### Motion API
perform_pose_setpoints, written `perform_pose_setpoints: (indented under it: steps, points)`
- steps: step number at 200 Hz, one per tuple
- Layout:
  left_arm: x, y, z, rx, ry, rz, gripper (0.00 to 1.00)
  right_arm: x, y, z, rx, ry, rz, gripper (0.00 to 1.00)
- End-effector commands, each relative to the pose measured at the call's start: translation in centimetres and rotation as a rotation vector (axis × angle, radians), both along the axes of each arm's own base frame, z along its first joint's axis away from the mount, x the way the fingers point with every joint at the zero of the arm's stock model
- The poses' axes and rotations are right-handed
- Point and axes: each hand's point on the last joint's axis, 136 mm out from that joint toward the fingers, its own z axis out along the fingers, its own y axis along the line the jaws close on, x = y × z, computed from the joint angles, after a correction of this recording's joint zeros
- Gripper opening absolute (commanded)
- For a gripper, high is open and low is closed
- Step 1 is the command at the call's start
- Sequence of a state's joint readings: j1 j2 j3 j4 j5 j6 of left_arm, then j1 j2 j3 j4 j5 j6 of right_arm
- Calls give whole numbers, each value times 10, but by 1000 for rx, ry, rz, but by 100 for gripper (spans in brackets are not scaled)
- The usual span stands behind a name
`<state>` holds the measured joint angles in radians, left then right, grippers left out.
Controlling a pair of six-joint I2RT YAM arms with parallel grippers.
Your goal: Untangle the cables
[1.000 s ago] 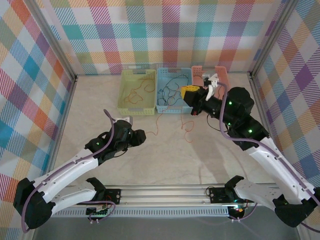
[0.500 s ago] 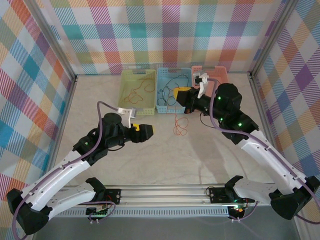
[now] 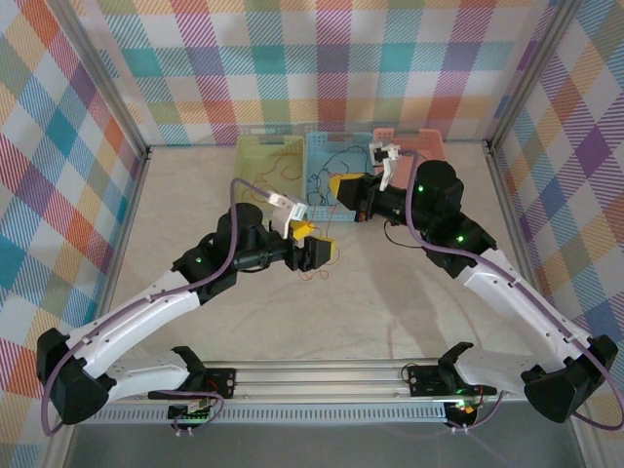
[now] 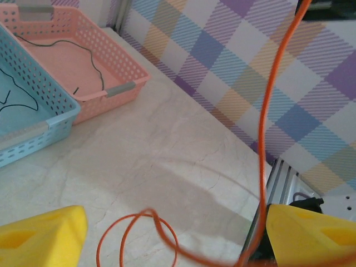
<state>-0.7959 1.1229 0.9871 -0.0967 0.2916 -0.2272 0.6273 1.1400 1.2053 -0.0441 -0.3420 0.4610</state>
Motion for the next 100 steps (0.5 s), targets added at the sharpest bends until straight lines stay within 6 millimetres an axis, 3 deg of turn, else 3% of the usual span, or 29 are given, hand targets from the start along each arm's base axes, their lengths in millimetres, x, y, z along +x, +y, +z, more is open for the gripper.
perform_pose_setpoints:
  steps: [1, 29, 83, 100]
  points:
    - [3, -13, 15, 1, -85, -25, 82, -2, 3, 6, 37, 10, 31, 0]
    - [20, -13, 13, -2, -87, 56, 76, -2, 3, 6, 48, 19, 27, 0]
    - [27, -24, 9, -28, -86, 52, 62, -4, 2, 6, 50, 20, 33, 0]
    - [27, -26, 10, -35, -84, 48, 49, -6, 1, 6, 49, 17, 35, 0]
